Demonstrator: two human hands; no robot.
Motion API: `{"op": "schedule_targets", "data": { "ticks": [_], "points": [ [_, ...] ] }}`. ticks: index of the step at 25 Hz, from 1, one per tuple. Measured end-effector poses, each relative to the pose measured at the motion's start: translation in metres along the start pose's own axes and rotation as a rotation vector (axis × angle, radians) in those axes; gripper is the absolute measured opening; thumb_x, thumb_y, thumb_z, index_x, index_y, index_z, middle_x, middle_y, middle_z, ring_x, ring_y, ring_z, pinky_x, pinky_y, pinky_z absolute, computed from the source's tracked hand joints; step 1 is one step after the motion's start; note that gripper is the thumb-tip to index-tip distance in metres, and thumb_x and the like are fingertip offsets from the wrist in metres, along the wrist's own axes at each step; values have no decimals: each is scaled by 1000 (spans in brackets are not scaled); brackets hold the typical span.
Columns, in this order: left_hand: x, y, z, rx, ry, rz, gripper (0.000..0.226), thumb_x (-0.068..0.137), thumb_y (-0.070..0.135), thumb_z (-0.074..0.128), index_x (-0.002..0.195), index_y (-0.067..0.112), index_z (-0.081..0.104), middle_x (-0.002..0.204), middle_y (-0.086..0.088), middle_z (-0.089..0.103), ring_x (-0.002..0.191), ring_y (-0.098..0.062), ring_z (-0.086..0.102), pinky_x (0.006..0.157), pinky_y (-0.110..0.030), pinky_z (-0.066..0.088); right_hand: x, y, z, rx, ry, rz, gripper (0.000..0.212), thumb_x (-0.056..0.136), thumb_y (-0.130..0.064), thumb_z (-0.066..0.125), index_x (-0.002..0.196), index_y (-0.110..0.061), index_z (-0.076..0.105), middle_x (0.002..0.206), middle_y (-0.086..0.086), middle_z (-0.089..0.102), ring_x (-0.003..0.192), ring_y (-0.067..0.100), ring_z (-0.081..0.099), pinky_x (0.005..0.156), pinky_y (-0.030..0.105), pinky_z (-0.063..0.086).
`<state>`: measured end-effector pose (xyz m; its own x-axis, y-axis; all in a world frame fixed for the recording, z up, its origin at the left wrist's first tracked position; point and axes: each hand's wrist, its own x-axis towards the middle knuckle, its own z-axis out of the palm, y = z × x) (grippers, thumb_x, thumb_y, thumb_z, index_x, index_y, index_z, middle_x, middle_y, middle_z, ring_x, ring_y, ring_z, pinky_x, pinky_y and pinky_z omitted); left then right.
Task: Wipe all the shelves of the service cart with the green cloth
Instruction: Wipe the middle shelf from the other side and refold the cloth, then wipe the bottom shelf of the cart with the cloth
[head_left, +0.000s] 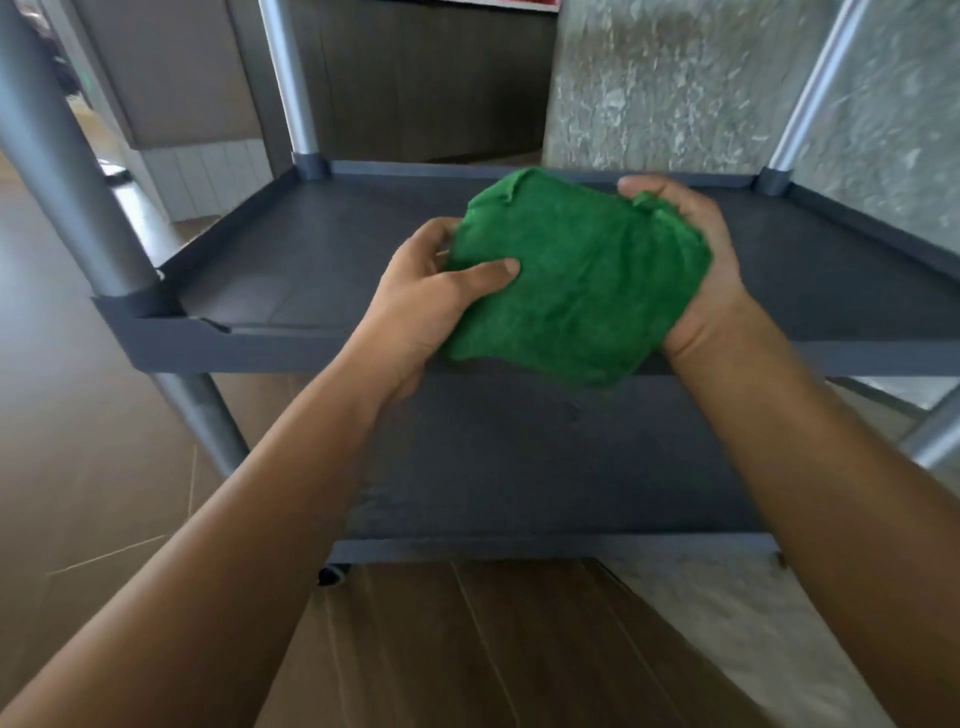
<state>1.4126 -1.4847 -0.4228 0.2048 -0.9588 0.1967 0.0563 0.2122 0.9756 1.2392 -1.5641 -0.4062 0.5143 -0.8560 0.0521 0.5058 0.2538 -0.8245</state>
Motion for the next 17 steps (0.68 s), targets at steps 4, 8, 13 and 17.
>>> {"op": "schedule_targets", "data": {
  "ticks": [4,8,13,17],
  "points": [
    [-29,-19,0,-102,-167,-19,38,80,7,72,115,6,58,107,-8,72,95,-26,70,79,-39,58,-46,23,-11,41,29,-28,28,79,-26,54,53,-15,61,56,1,60,54,20,61,65,27,54],
    [-53,-53,2,-85,-265,-110,44,77,9,73,118,15,58,110,-4,71,98,-24,69,81,-42,57,-78,53,-30,42,107,68,16,77,-28,56,69,-14,58,65,4,60,61,21,60,68,29,54],
    [-67,-102,10,-68,-196,-213,40,83,8,69,120,16,57,106,-1,72,94,-22,70,81,-42,58,-93,90,-63,66,147,229,37,84,-30,44,67,-9,71,68,8,69,64,23,67,65,31,57],
    [-71,-142,14,-35,-155,-222,38,87,15,66,121,29,57,102,3,73,90,-20,71,71,-36,59,-98,119,-94,101,163,214,55,92,-32,39,48,-13,67,52,3,62,50,18,63,56,25,54]
  ]
}}
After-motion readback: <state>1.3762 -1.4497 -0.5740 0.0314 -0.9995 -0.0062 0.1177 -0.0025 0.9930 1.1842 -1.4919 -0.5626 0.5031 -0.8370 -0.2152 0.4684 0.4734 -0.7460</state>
